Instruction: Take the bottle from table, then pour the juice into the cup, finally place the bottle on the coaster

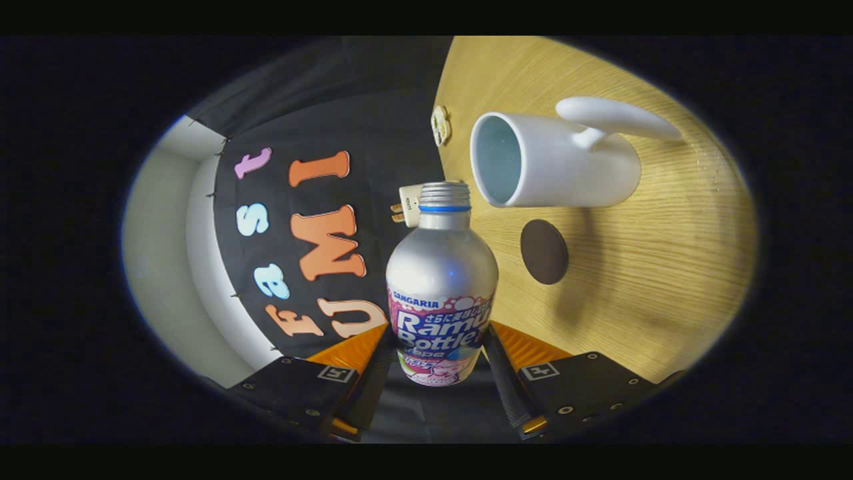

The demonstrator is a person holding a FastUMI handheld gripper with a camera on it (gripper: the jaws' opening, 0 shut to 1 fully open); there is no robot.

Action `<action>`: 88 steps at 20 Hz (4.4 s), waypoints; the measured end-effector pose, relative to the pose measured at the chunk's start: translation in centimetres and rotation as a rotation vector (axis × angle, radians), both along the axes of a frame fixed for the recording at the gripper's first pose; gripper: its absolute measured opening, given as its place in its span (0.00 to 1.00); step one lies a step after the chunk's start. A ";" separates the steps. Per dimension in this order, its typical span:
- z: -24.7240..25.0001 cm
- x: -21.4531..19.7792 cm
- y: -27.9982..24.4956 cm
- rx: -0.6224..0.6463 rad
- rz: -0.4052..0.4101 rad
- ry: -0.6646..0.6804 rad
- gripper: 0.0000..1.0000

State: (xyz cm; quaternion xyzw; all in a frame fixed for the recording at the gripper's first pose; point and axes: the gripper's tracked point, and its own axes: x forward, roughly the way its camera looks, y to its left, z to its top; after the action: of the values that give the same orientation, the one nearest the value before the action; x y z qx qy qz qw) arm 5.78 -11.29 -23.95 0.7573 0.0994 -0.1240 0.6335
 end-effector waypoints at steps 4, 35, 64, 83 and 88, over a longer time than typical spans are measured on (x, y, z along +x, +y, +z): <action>0.1 0.1 0.2 0.046 -0.008 0.000 0.75; 3.0 0.8 -2.1 0.239 -0.109 -0.063 0.75; 6.8 2.2 -4.7 0.436 -0.214 -0.179 0.75; 3.8 1.4 -4.1 0.482 -0.256 -0.146 0.75; 1.1 1.3 -2.7 0.300 -0.180 -0.014 0.75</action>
State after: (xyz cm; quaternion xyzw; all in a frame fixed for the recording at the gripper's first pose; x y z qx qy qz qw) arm 7.06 -14.01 -22.90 0.8498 0.0443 -0.1589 0.5006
